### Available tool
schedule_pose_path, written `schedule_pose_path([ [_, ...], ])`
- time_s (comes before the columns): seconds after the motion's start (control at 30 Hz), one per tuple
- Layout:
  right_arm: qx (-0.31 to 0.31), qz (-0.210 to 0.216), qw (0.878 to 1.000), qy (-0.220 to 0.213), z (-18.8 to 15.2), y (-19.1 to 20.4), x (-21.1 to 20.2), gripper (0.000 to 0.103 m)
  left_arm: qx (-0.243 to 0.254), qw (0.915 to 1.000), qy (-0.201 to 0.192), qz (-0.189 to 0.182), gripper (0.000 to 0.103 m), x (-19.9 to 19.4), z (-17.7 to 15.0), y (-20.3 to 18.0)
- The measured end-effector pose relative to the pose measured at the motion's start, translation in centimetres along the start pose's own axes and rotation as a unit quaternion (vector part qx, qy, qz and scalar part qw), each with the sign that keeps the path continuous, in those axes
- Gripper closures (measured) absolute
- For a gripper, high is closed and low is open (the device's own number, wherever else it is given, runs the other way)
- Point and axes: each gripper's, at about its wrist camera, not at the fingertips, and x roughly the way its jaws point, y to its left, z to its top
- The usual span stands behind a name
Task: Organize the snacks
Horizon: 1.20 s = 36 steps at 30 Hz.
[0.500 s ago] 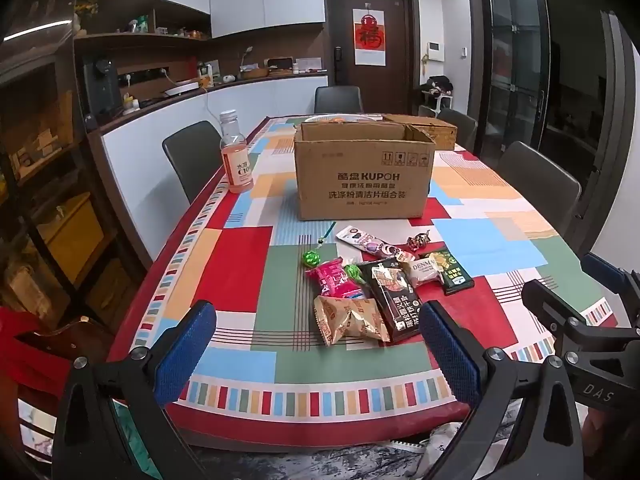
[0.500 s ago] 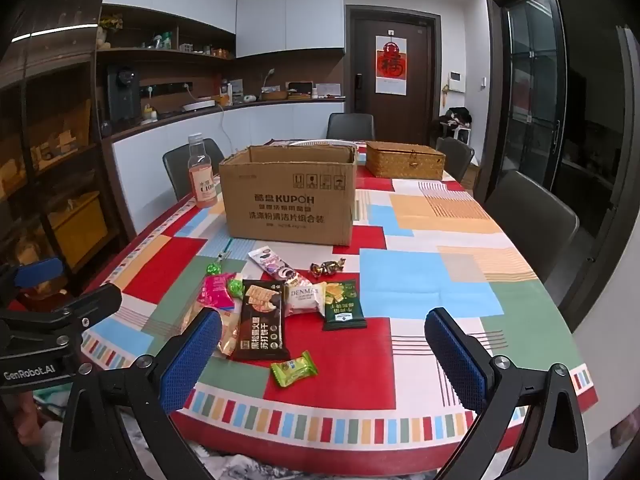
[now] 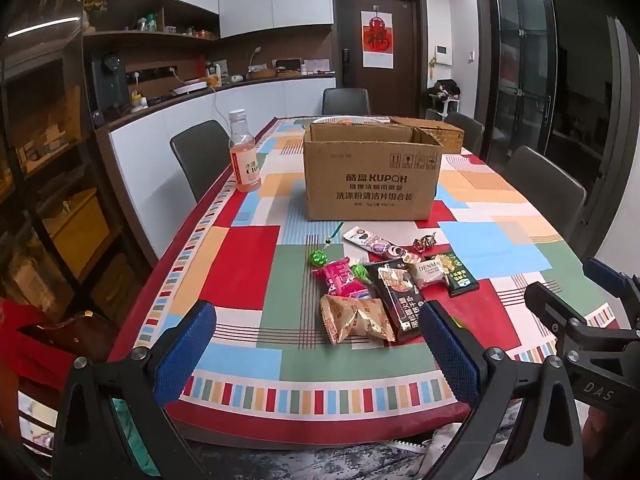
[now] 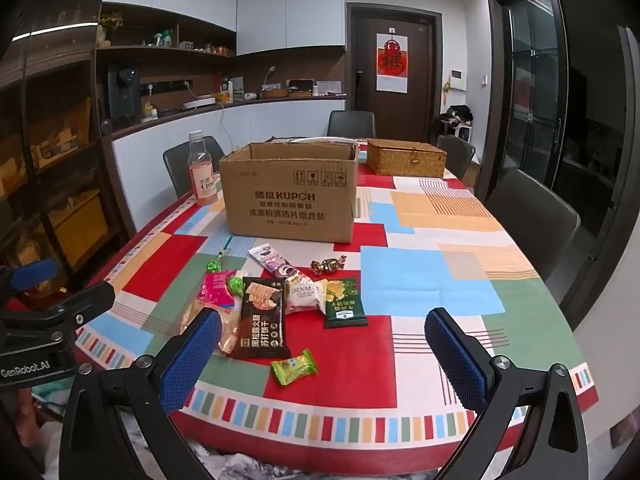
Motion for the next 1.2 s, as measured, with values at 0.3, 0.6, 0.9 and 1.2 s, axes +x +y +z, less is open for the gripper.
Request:
schedule_pose_path([
  [0.3, 0.001, 0.000, 1.000, 0.001, 0.38, -0.09, -0.22, 0.001, 0.000, 1.0000, 0.003, 0.000, 0.000, -0.08, 0.14, -0.12],
  [0.6, 0.001, 0.000, 1.000, 0.002, -0.06, 0.00, 0.03, 0.001, 0.000, 1.0000, 0.003, 0.000, 0.000, -0.20, 0.07, -0.12],
  [0.9, 0.000, 0.000, 1.000, 0.002, 0.03, -0.01, -0.05, 0.001, 0.000, 1.0000, 0.002, 0.000, 0.000, -0.14, 0.06, -0.08],
  [1.2, -0.001, 0.000, 1.000, 0.001, -0.43, 0.12, 0.16, 0.001, 0.000, 1.0000, 0.003, 0.000, 0.000, -0.15, 0.05, -0.08],
])
